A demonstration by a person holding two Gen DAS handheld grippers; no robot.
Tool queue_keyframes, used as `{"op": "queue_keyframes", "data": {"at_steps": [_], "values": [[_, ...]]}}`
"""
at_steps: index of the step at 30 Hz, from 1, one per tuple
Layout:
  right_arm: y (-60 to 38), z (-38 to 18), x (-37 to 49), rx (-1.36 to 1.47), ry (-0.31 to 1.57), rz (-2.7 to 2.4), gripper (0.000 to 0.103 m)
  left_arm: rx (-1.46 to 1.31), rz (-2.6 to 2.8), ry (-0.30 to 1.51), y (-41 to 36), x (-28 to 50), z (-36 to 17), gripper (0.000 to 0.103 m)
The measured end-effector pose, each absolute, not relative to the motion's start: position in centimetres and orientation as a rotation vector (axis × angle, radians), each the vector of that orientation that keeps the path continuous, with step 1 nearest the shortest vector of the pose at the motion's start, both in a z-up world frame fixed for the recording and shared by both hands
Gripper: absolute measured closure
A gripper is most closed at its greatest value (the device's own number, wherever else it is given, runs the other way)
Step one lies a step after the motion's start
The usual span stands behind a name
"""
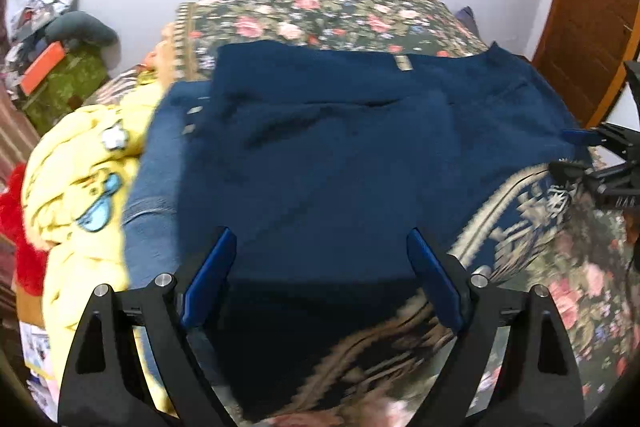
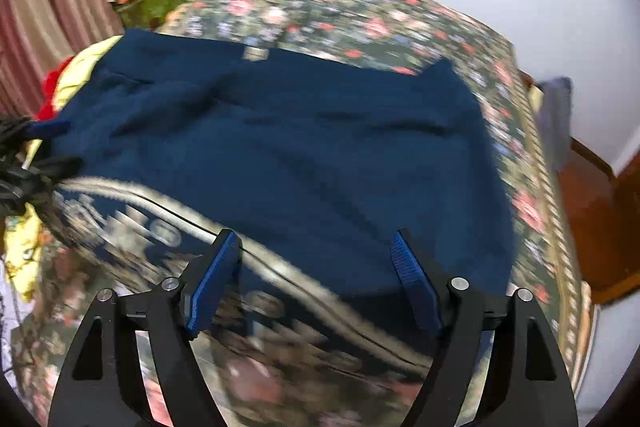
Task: Fold large clothes
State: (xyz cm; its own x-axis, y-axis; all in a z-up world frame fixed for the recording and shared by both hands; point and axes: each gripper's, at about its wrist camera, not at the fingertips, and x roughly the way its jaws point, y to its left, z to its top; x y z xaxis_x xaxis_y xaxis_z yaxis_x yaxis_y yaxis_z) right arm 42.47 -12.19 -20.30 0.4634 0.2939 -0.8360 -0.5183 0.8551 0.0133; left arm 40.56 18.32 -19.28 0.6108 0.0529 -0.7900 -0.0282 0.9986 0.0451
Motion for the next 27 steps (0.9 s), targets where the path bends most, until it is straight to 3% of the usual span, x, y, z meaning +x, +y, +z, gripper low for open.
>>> {"op": "queue_keyframes", "data": {"at_steps": [15, 22, 27], "values": [[-19.7, -19.6, 40.8, -0.055, 1.027, 0.39, 0.021, -0.133, 0.304, 0.89, 24.8, 34.4, -18.6, 0.013], [-18.6, -16.2, 39.3, -0.043, 0.947, 0.421, 0.02, -0.208, 0.335, 0.743, 24.9, 29.4, -16.1, 0.013], [-15.9, -14.6, 38.3, -0.06, 0.893, 0.481, 0.02, -0.327, 0.284, 0.706, 24.7, 28.1, -17.1, 0.013]]}}
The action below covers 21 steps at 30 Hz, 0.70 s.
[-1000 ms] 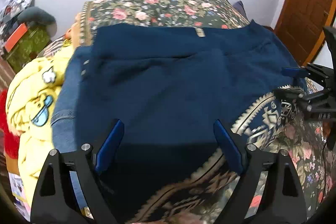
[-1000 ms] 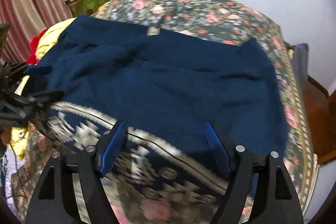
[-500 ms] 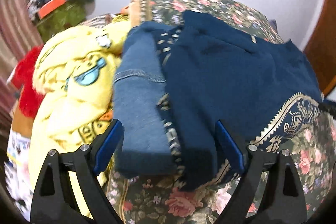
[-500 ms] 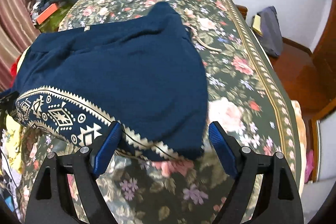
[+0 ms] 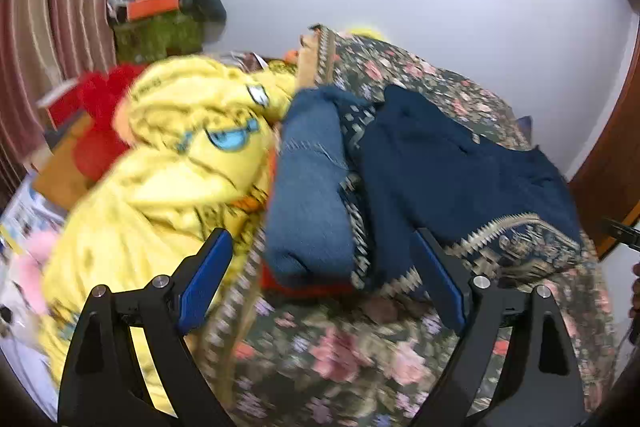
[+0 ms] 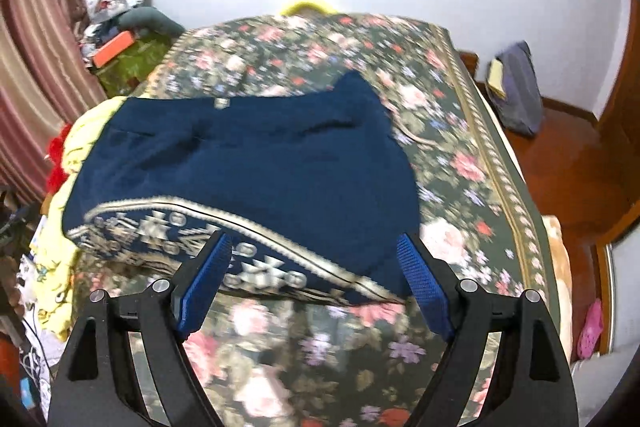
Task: Fold large clothes
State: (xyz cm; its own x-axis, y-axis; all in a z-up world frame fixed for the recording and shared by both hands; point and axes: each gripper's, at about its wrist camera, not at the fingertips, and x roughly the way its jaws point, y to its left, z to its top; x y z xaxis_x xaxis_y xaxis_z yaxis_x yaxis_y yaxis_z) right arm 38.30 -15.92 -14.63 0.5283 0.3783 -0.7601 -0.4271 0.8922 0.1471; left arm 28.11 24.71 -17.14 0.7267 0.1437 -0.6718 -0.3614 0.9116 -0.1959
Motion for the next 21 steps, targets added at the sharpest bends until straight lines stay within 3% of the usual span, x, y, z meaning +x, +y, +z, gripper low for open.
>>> {"op": "queue_keyframes", "data": {"at_steps": [9, 13, 15, 20, 21], "values": [[-11.4, -17.3, 38.5, -0.073, 0.957, 0.542, 0.02, -0.745, 0.013, 0.786, 23.3, 30.4, -23.9, 0.013], [-10.9, -18.6, 38.4, -0.078, 0.988, 0.553, 0.02, -0.723, -0.01, 0.817, 21.8, 33.1, -24.5, 0.013], [-11.0, -19.0, 38.3, -0.076, 1.004, 0.551, 0.02, -0.726, -0.012, 0.792, 21.5, 33.8, -23.9, 0.028], [-11.8, -19.4, 38.4, -0.058, 1.027, 0.53, 0.02, -0.675, 0.0, 0.724, 19.7, 34.4, -19.8, 0.032], [-11.8, -19.4, 38.3, -0.054, 1.028, 0.528, 0.02, -0.65, -0.011, 0.702, 19.3, 34.3, -18.9, 0.044]]}}
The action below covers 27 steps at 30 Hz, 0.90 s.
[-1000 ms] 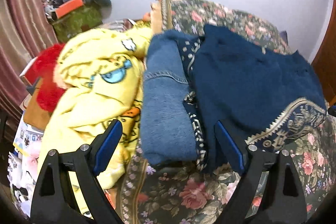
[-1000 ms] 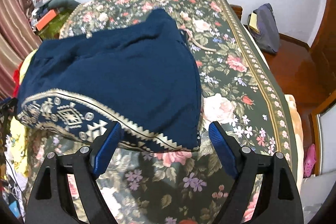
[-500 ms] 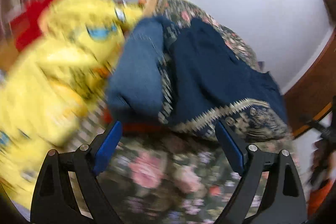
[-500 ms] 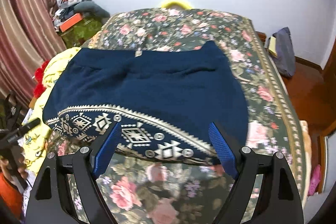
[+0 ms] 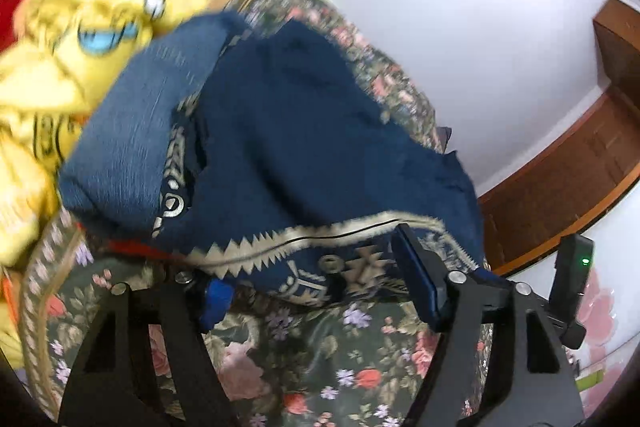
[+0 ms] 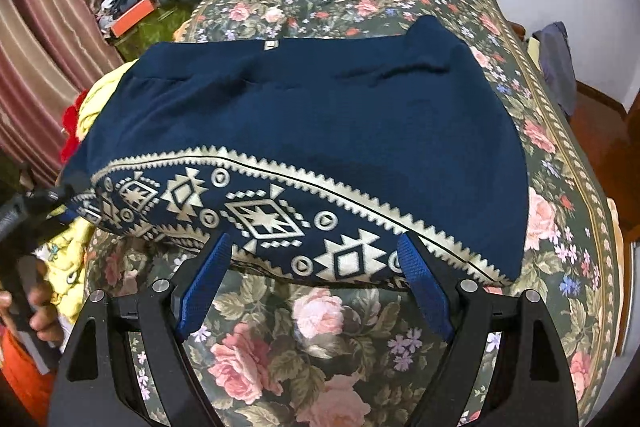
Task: Fold large clothes
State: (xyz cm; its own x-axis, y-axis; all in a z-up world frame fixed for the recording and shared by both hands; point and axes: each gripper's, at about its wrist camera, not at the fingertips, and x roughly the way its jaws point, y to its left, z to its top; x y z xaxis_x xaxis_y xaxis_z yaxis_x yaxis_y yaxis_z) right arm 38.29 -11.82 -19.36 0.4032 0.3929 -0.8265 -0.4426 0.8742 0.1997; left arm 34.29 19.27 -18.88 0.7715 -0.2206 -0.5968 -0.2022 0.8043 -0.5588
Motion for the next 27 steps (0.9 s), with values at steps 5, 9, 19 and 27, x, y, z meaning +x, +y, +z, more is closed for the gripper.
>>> {"op": "queue_keyframes", "data": {"at_steps": [5, 9, 19, 27], "values": [[-12.7, -19.0, 37.9, -0.03, 1.013, 0.532, 0.02, -0.445, 0.001, 0.61, 16.5, 32.9, -14.3, 0.047], [-13.0, -18.9, 38.1, -0.008, 1.018, 0.528, 0.02, -0.438, 0.005, 0.645, 17.0, 33.5, -15.8, 0.047], [-14.3, -19.6, 38.2, 0.005, 1.032, 0.524, 0.02, -0.69, -0.023, 0.738, 19.8, 31.2, -20.8, 0.044], [-15.0, -20.2, 38.0, 0.072, 1.06, 0.533, 0.02, -0.634, -0.007, 0.842, 19.2, 32.8, -23.2, 0.032]]}}
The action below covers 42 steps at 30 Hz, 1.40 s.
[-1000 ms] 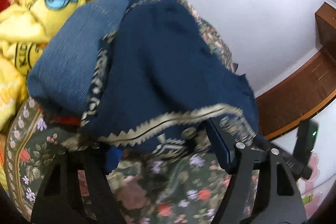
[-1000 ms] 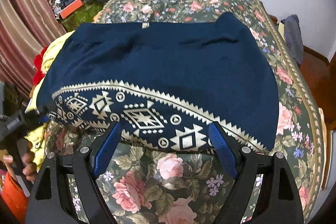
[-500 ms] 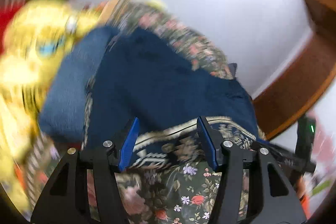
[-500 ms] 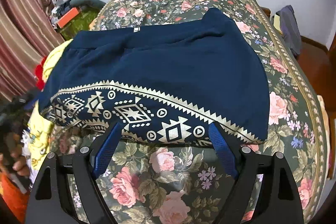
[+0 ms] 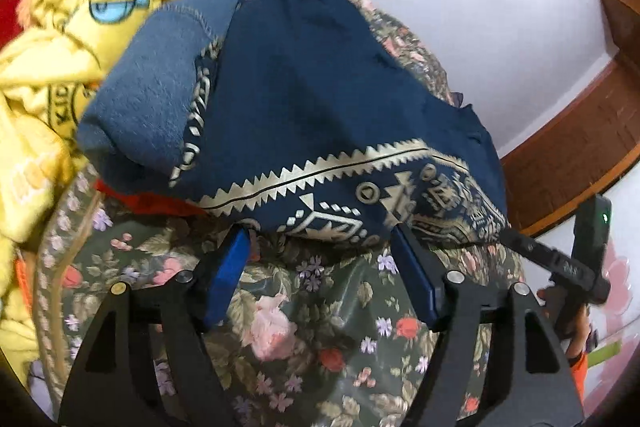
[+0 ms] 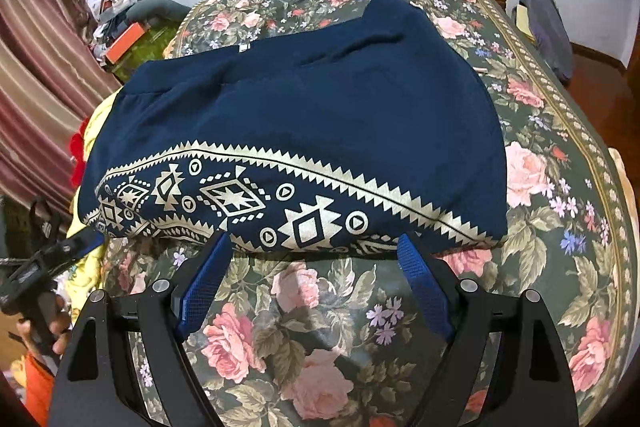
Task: Fold large clothes
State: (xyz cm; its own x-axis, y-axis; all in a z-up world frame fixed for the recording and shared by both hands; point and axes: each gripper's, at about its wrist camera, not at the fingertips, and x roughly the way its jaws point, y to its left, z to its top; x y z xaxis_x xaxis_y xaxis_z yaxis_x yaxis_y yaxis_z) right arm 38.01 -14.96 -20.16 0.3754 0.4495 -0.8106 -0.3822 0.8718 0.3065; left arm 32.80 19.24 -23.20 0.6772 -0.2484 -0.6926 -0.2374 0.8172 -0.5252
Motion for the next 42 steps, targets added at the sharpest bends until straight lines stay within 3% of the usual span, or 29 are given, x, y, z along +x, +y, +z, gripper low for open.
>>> {"op": "queue_keyframes", "data": {"at_steps": [9, 14, 19, 30, 37, 42], "values": [[-15.0, -19.7, 37.9, 0.043, 1.045, 0.531, 0.02, -0.677, -0.067, 0.665, 20.3, 34.3, -19.5, 0.042], [-14.9, -20.0, 37.9, 0.049, 1.052, 0.536, 0.02, -0.716, -0.029, 0.714, 21.7, 35.6, -22.9, 0.043], [-14.5, -20.3, 38.1, 0.03, 1.063, 0.541, 0.02, -0.817, -0.066, 0.633, 23.3, 36.2, -23.5, 0.043], [-11.1, -16.0, 38.8, 0.008, 0.983, 0.598, 0.02, -0.627, 0.131, 0.698, 22.5, 40.4, -20.3, 0.083], [-6.2, -16.7, 40.6, -0.124, 0.96, 0.591, 0.02, -0.425, 0.061, 0.565, 18.5, 39.8, -12.0, 0.086], [-4.0, -21.5, 41.2, -0.164, 1.048, 0.611, 0.018, -0.344, 0.056, 0.631, 14.9, 42.3, -11.5, 0.087]]}}
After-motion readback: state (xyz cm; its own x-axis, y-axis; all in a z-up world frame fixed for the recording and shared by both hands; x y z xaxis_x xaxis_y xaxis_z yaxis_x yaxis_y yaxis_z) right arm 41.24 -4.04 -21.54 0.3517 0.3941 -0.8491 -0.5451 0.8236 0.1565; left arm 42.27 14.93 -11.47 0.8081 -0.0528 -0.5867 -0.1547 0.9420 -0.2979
